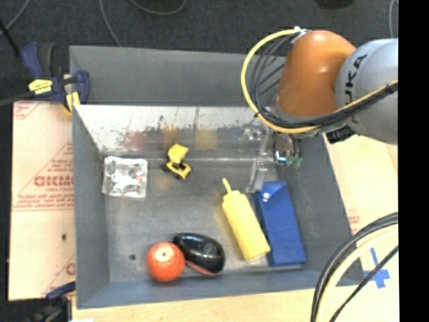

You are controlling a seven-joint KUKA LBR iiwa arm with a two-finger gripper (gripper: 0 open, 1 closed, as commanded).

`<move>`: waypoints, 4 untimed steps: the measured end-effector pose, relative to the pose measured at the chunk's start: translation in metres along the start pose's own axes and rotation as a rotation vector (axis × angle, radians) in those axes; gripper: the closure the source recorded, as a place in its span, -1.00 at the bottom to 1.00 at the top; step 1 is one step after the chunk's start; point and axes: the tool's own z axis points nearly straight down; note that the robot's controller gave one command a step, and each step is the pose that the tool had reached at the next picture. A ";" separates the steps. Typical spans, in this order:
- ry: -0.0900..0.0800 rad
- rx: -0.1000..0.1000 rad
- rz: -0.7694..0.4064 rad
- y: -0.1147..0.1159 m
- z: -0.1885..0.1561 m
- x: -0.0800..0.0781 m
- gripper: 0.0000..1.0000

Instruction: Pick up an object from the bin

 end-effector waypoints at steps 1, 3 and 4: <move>0.000 0.002 0.050 -0.061 0.036 -0.005 -1.00; 0.001 0.000 0.063 -0.115 0.127 0.009 -1.00; -0.022 0.004 -0.121 -0.101 0.121 -0.006 1.00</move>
Offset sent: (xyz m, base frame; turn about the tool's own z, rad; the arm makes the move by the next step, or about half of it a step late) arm 0.0063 -0.0900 -0.0565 -0.0837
